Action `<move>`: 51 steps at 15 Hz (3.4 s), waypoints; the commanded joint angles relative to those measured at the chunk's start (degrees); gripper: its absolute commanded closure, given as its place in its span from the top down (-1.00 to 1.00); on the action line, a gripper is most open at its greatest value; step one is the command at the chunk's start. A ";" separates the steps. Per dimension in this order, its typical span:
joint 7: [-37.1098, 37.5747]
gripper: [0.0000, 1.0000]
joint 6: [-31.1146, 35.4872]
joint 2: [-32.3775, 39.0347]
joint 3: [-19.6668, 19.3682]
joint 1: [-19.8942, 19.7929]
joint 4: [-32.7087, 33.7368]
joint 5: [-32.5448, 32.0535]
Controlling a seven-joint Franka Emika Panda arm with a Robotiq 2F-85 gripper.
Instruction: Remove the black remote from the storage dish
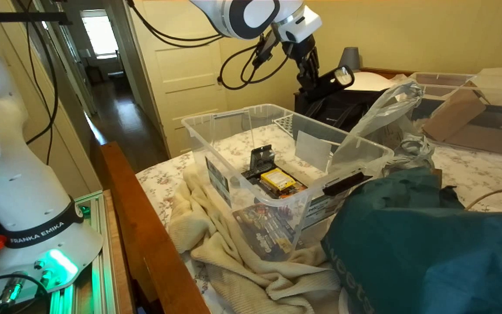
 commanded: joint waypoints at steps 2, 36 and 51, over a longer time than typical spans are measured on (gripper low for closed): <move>-5.74 -0.94 -5.55 7.78 1.93 -2.14 10.39 6.81; -10.41 1.00 -23.48 17.56 0.65 -1.44 25.56 6.74; -28.41 1.00 -20.52 3.99 0.58 0.88 7.16 -2.91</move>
